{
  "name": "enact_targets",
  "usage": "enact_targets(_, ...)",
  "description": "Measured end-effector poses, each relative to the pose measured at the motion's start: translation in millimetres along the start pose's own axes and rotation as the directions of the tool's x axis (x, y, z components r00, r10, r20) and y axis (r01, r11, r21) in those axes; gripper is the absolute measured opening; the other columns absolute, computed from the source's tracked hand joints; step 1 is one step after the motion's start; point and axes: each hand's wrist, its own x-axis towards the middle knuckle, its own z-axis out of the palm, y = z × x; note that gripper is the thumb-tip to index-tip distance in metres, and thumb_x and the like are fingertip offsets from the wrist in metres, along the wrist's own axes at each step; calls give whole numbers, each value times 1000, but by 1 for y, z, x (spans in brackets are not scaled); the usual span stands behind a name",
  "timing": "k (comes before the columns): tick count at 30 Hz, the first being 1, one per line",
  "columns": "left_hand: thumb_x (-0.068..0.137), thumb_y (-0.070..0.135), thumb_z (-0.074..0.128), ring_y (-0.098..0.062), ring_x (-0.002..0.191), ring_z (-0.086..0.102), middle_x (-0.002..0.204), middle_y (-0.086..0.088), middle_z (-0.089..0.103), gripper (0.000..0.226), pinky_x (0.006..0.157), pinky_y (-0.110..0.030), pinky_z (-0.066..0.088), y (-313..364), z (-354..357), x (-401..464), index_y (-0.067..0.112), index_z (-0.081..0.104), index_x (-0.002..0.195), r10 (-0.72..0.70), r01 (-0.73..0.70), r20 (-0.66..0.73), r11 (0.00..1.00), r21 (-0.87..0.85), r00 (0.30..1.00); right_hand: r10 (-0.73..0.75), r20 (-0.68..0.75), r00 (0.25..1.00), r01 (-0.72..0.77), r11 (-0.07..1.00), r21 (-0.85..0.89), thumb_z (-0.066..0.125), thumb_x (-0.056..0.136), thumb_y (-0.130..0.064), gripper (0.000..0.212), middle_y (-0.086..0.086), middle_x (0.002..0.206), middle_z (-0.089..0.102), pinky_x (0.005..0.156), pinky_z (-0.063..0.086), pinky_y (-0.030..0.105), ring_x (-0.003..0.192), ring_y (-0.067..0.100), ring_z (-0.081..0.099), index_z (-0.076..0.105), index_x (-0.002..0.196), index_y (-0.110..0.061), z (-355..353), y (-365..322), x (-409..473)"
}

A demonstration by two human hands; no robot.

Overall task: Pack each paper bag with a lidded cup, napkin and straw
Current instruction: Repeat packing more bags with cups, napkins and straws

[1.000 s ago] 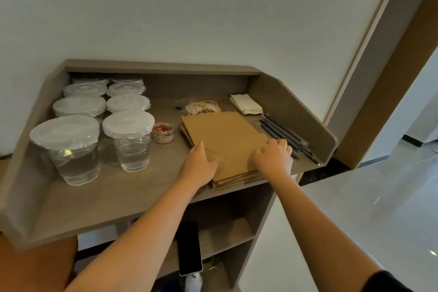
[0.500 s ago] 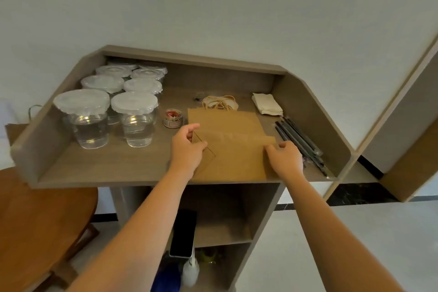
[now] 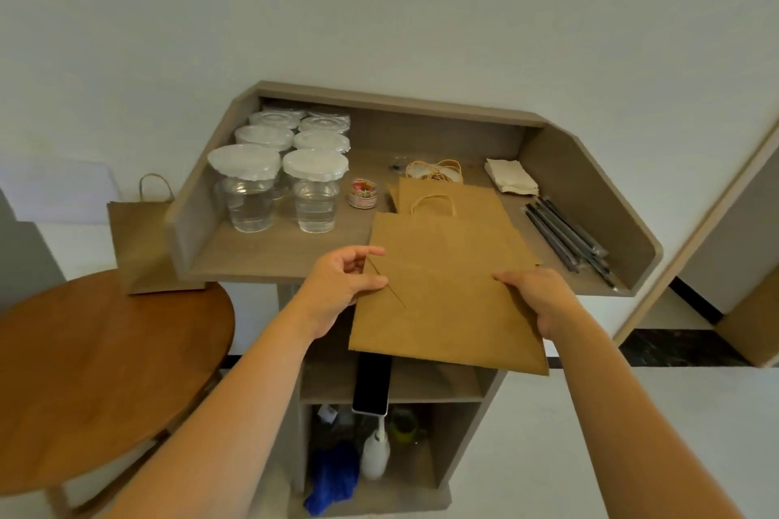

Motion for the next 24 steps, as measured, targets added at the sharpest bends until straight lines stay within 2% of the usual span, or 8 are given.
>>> enact_targets(5, 85, 26, 68, -20, 130, 41, 144, -2, 39, 72, 99, -37, 38, -7, -51, -36, 20, 29, 145, -80, 114, -247, 985, 126, 966, -199, 160, 967, 197, 980, 31, 53, 94, -26, 24, 5, 112, 62, 83, 50, 42, 99, 26, 61, 52, 117, -20, 28, 41, -75)
enact_targets(8, 78, 37, 73, -24, 126, 48, 143, -5, 44, 90, 102, -45, 42, -9, -87, -60, 15, 22, 149, -251, 248, -199, 968, -37, 947, -183, 284, 941, 184, 983, 25, 52, 93, -26, 23, 3, 113, 62, 85, 52, 39, 101, 25, 62, 53, 116, -23, 47, 69, -114)
enact_targets(12, 87, 18, 65, -24, 98, 63, 106, -9, 68, 31, 84, -36, 51, -9, -119, -102, 6, 63, 115, -230, 218, -112, 970, -110, 967, -145, 298, 943, 195, 970, -147, 54, 92, -30, 22, -2, 111, 63, 91, 51, 40, 104, 24, 61, 55, 113, -23, 81, 97, -149)
enact_targets(14, 88, 15, 63, -23, 91, 65, 91, -5, 70, 14, 82, -35, 51, -13, -128, -122, 9, 67, 100, -152, 146, -148, 988, -52, 977, -194, 154, 969, 240, 887, -395, 56, 92, -31, 33, -2, 116, 57, 93, 47, 37, 107, 22, 57, 51, 122, -18, 103, 104, -156)
enact_targets(16, 90, 15, 61, -20, 87, 65, 88, -3, 70, 8, 79, -33, 52, -17, -131, -141, 13, 68, 94, -70, 74, -163, 997, 19, 984, -303, -21, 953, 263, 857, -443, 59, 90, -33, 39, 1, 113, 55, 83, 48, 28, 98, 17, 55, 50, 124, -15, 130, 104, -166)
enact_targets(19, 92, 18, 58, -13, 86, 64, 91, 2, 68, 14, 73, -23, 51, -28, -129, -165, 15, 66, 103, 32, -10, -140, 988, 154, 990, -263, 50, 963, 268, 937, -224, 55, 89, -45, 37, 3, 97, 58, 66, 47, 22, 89, 18, 60, 50, 111, -16, 171, 89, -188)
enact_targets(22, 93, 16, 57, -7, 80, 65, 88, 7, 69, 17, 68, -17, 52, -36, -127, -181, 16, 66, 107, 105, -81, -113, 977, 199, 988, -4, 279, 960, -29, 993, 114, 53, 87, -55, 54, 9, 115, 54, 80, 55, 37, 102, 27, 60, 41, 124, -17, 204, 70, -205)
enact_targets(24, 92, 15, 57, -10, 82, 67, 89, 5, 71, 17, 74, -23, 54, -40, -128, -188, 16, 66, 107, 108, -88, -95, 977, 193, 990, 63, 348, 935, -137, 972, 192, 54, 86, -56, 56, 12, 117, 52, 79, 56, 38, 101, 31, 62, 41, 123, -16, 216, 64, -207)
